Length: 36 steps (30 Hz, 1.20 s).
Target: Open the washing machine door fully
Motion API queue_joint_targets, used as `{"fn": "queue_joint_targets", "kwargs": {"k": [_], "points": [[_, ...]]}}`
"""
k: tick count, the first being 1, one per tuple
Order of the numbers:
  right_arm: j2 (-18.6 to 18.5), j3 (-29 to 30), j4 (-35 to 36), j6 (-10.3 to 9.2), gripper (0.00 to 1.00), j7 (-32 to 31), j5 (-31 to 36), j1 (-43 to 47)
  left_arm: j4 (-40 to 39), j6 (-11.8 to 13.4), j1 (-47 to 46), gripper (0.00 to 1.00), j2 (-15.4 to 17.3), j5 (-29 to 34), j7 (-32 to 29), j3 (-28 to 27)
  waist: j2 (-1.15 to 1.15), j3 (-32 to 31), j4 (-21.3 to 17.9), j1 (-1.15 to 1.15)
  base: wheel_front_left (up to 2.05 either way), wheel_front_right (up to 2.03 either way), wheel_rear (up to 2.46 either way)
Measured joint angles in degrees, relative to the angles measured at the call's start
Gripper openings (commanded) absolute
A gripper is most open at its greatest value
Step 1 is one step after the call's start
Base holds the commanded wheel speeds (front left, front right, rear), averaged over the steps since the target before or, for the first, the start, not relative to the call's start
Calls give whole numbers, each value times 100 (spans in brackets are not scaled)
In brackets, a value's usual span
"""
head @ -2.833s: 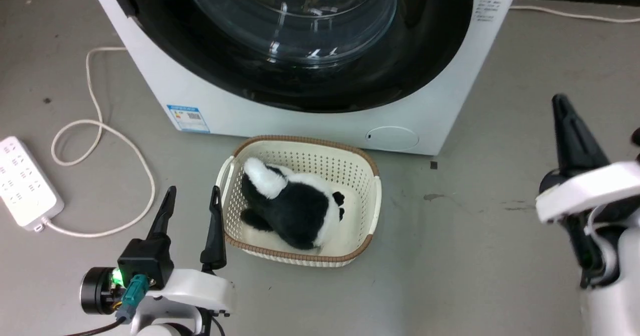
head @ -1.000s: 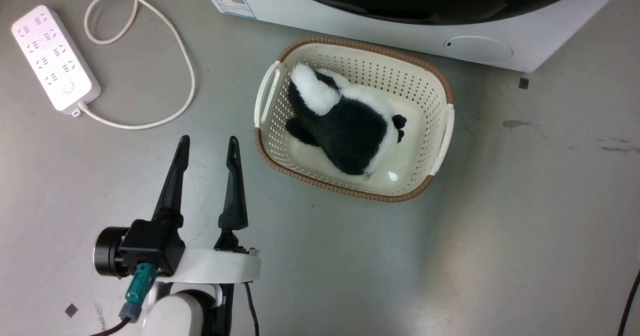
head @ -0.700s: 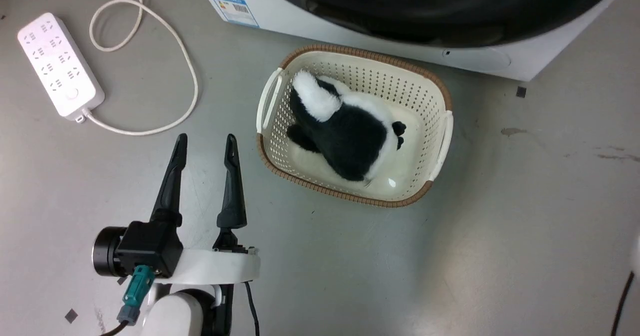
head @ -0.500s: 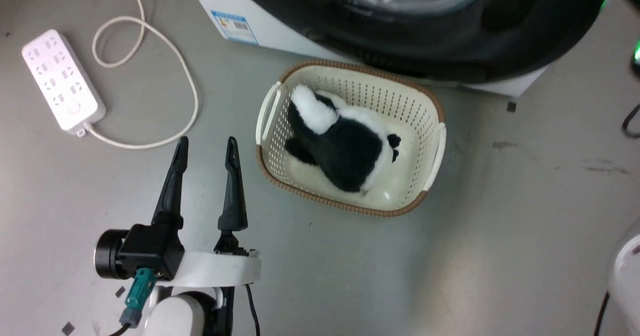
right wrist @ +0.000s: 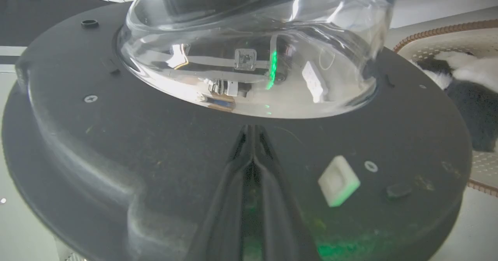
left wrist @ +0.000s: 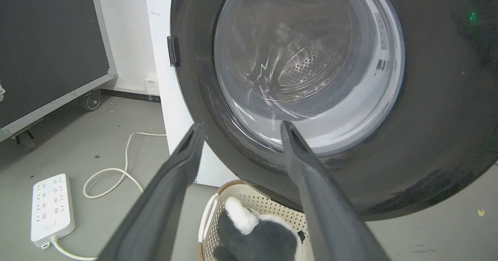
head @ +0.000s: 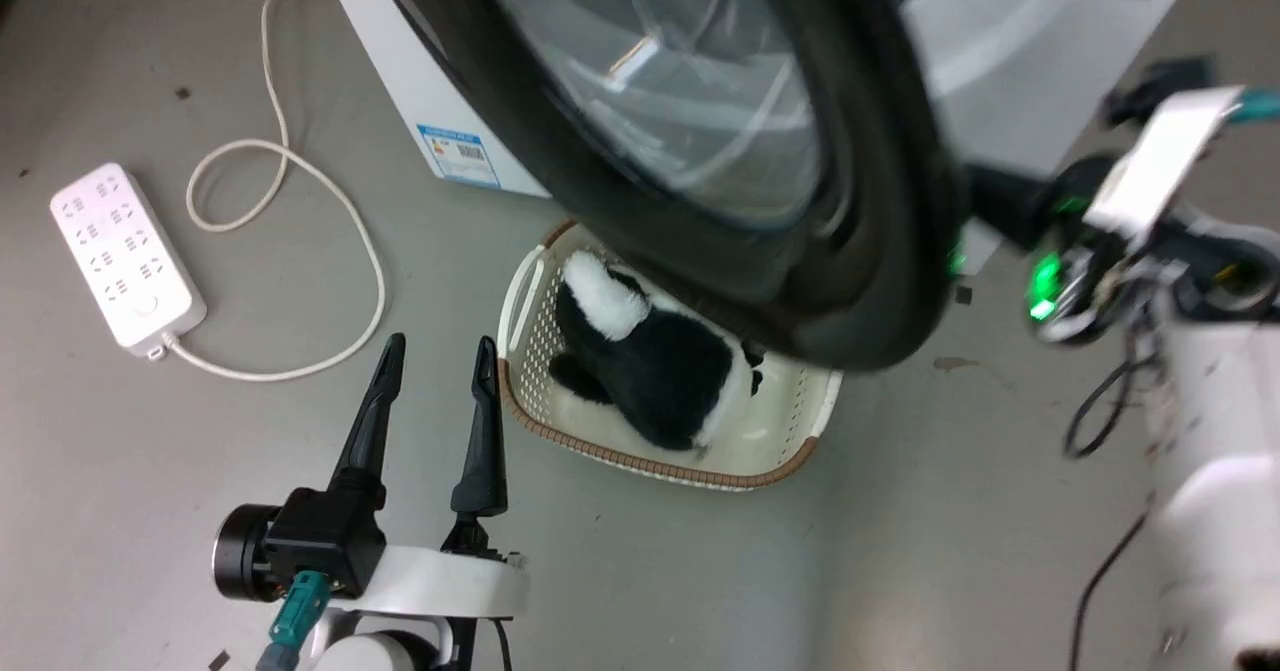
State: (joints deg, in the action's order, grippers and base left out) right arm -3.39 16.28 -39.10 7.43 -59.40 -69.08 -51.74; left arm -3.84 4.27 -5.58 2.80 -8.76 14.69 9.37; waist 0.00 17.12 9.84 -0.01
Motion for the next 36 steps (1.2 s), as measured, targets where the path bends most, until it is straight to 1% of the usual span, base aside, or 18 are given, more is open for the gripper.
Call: {"fn": "queue_joint_targets", "kwargs": {"k": [7,11,14,19,23,26,27,28,29,32,34,36], "points": [[5,-1608,620,0,0,419,-1184,911,33,-152,107,100,0,1,0,-126,0,-203,-47,0,0,0,0],[14,-2387,924,0,0,690,-1653,1280,60,-234,191,100,0,-16,0,-143,0,-277,-29,0,0,0,0],[18,-2869,1088,0,0,865,-1895,1474,111,-244,270,100,1,-148,0,-137,0,-322,-8,1,0,0,0],[25,-3389,1222,0,0,1129,-2092,1662,151,-246,333,100,0,-215,0,-57,0,-367,48,1,0,0,0],[24,-3610,1236,0,0,1293,-2201,1697,146,-301,333,100,1,-347,0,-36,0,-362,57,1,0,0,0],[35,-3694,1244,0,0,1458,-2148,1708,146,-344,333,100,0,-348,0,-55,0,-353,17,1,0,0,0],[40,-3654,1258,0,45,1597,-2102,1712,152,-352,333,100,0,-347,0,-75,0,-360,-4,1,0,0,0],[-9,-3422,1311,0,100,1972,-2004,1718,201,-405,333,100,-1,-343,0,-129,0,-437,-59,2,0,0,0],[-257,-3256,1631,0,100,2601,-1514,1753,232,-444,334,100,0,-348,0,-244,0,-587,-119,1,0,0,0],[-619,-3097,2082,0,100,3510,-670,1881,248,-454,336,100,1,-391,0,-379,0,-729,-229,1,0,0,0],[-954,-3142,2310,0,100,4150,244,2034,298,-531,339,100,1,-441,1,-471,0,-825,-320,1,0,0,0],[-1162,-3138,2469,0,100,4786,1057,2231,367,-633,344,100,2,-439,5,-553,0,-910,-427,1,0,0,0]]}}
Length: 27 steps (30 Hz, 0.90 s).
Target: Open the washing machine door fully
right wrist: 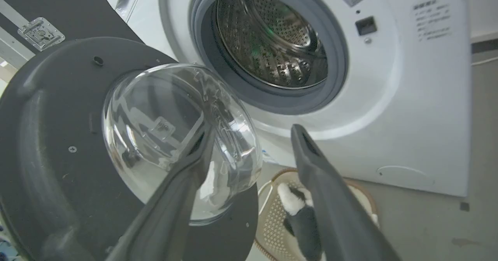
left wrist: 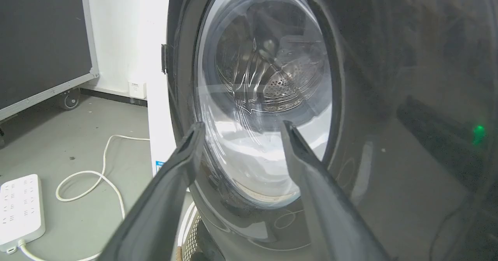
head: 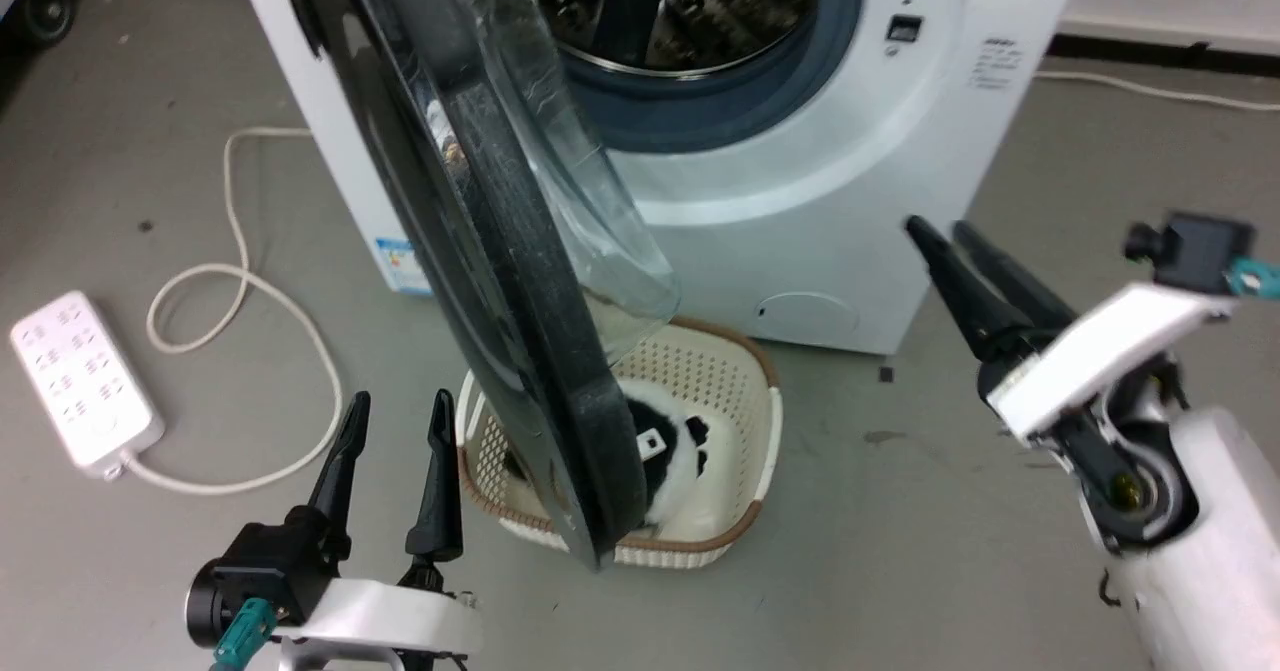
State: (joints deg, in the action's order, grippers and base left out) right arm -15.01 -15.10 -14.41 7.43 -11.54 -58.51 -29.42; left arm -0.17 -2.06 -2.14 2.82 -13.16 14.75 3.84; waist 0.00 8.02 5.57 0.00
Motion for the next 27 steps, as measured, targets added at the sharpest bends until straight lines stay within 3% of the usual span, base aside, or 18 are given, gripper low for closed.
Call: {"fn": "queue_joint_targets", "kwargs": {"k": [6,10,15,16,27], "points": [[-244,167,537,1,100,1334,2022,686,64,-74,128,100,-2,31,0,-171,0,-294,-286,0,0,0,0],[-275,649,790,1,100,1948,3446,1326,67,-118,220,100,0,-23,0,-278,0,-402,-475,-1,0,0,0],[453,1460,1034,1,100,2388,4553,2262,66,-214,242,100,-3,-19,0,-290,0,-435,-572,0,0,0,0],[892,1627,1150,1,100,2491,4926,2748,67,-216,329,100,-2,-14,0,-319,0,-436,-605,0,0,0,0],[1169,1656,1256,1,100,2607,5411,3055,159,-138,448,100,-2,151,0,-357,0,-364,-678,0,0,0,0]]}}
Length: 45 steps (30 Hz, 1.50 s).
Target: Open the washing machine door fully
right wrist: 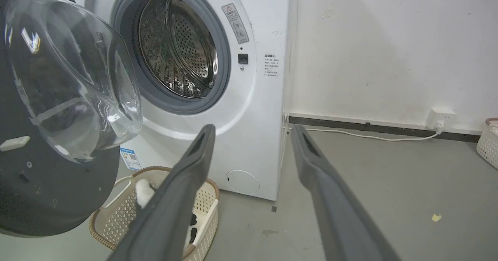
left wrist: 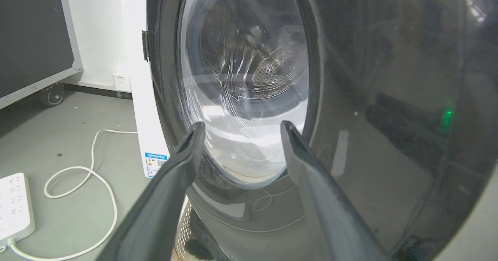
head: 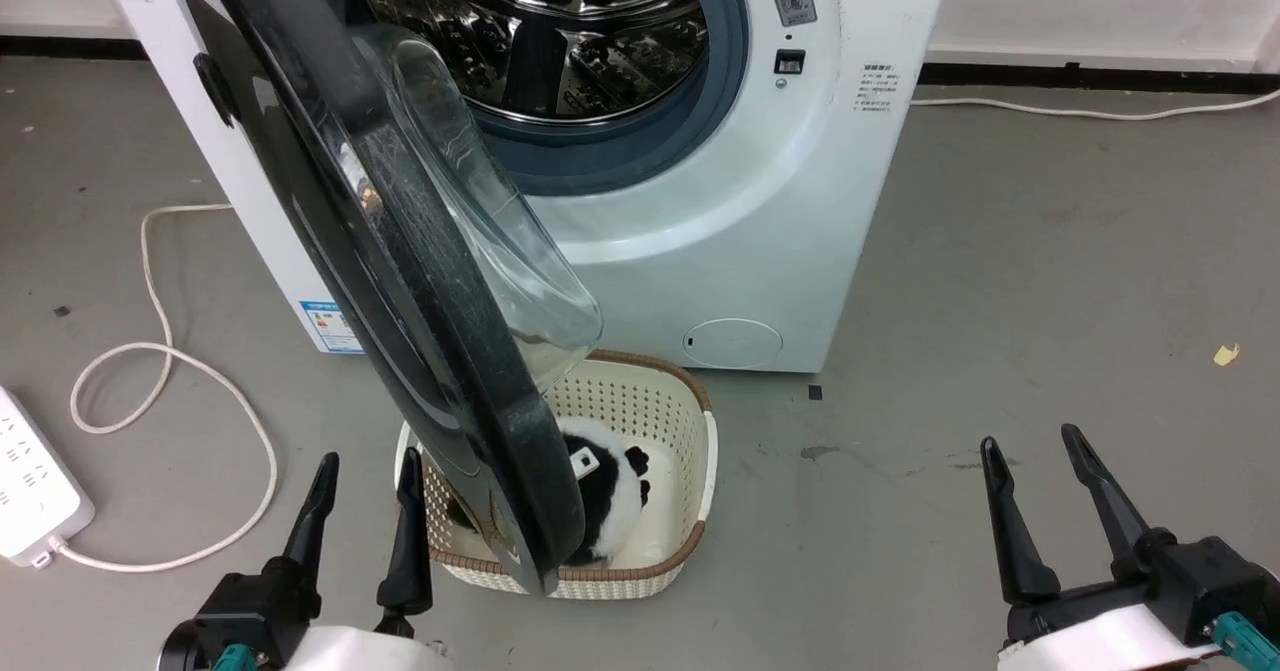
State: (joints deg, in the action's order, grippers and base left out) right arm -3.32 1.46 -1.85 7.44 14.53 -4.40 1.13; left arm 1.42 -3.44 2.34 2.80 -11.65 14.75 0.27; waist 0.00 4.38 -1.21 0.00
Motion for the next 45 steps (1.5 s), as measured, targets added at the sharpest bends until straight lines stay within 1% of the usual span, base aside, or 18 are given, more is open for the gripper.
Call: {"fn": "queue_joint_targets", "kwargs": {"k": [2,7,8,9,12,15,20,23,26,30,32,37,42,45], "points": [[10,26,2,0,100,20,-7,-1,-16,84,-1,100,0,86,0,7,0,26,-14,1,0,0,0],[12,26,13,0,100,20,-57,-8,-18,140,-1,100,0,158,0,31,0,34,-37,1,0,0,0],[12,21,19,0,100,20,-67,-14,-20,151,-1,53,0,170,0,33,0,39,-43,0,0,0,0],[13,19,29,0,100,21,-70,-16,-19,151,-1,0,0,182,0,37,0,42,-45,0,0,0,0],[14,24,40,0,100,20,-85,-18,-47,149,-1,0,-1,235,0,37,0,36,-43,0,0,0,0],[15,24,48,0,100,21,-112,-18,-305,167,-4,0,-1,349,1,-42,0,26,-33,0,0,0,0],[16,36,57,0,100,21,-114,-16,-938,357,-34,0,0,214,1,-286,0,-33,-8,0,0,0,0],[16,59,56,0,100,21,-114,-16,-1262,538,-121,0,-2,-142,0,-452,0,-79,15,0,0,0,0],[18,62,55,0,100,21,-116,-17,-1705,671,-320,0,1,-272,1,-577,0,-113,25,0,0,0,0],[19,77,54,0,100,21,-66,-18,-2320,733,-660,0,2,-299,1,-612,0,-140,27,0,0,0,0],[19,85,53,0,100,21,-74,-20,-2538,699,-783,0,2,-213,1,-511,0,-151,26,0,0,0,0],[19,108,53,0,100,21,-82,-22,-2794,478,-837,0,1,136,1,-37,0,-154,7,0,0,0,0],[19,102,44,0,100,21,-109,-23,-2787,430,-795,0,1,463,1,740,0,-121,-4,0,0,0,0],[19,80,37,0,100,21,-119,-24,-2666,436,-670,0,-2,520,1,1226,0,-92,-16,0,0,0,0]]}}
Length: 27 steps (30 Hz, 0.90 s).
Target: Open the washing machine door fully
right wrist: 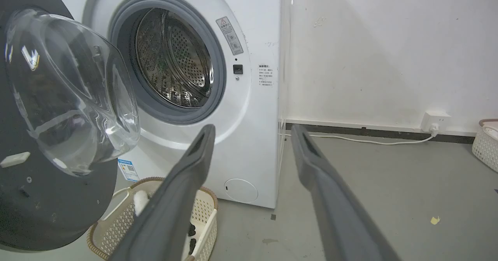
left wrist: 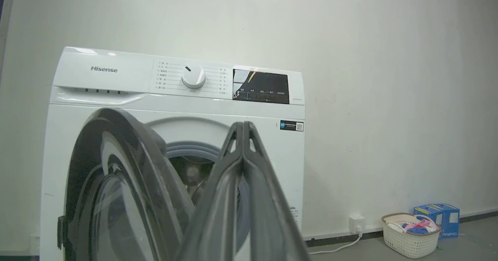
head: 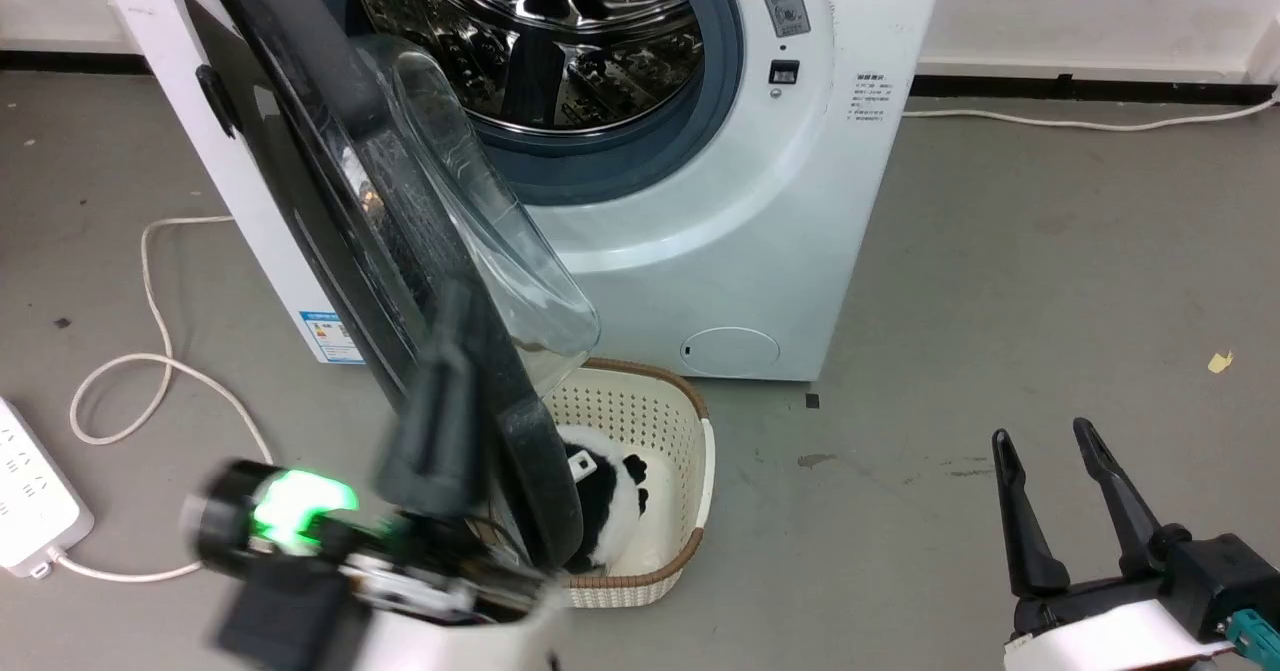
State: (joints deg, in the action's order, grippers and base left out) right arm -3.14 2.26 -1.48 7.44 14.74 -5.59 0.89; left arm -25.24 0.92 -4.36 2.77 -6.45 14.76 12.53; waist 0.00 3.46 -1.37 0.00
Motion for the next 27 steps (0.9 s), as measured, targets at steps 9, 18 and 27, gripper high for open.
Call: {"fn": "queue_joint_targets", "kwargs": {"k": [9,18,27], "points": [[1,-26,-25,0,100,0,-5,-10,1212,15,283,0,-3,-103,-69,764,0,91,-23,1,0,0,0],[1,-11,-60,0,100,0,-48,-25,2632,130,267,0,-3,-422,-160,851,0,215,-11,1,0,0,0],[2,71,-105,0,100,0,-67,-22,3000,156,174,0,-35,-500,-48,784,0,219,332,0,0,0,0]]}}
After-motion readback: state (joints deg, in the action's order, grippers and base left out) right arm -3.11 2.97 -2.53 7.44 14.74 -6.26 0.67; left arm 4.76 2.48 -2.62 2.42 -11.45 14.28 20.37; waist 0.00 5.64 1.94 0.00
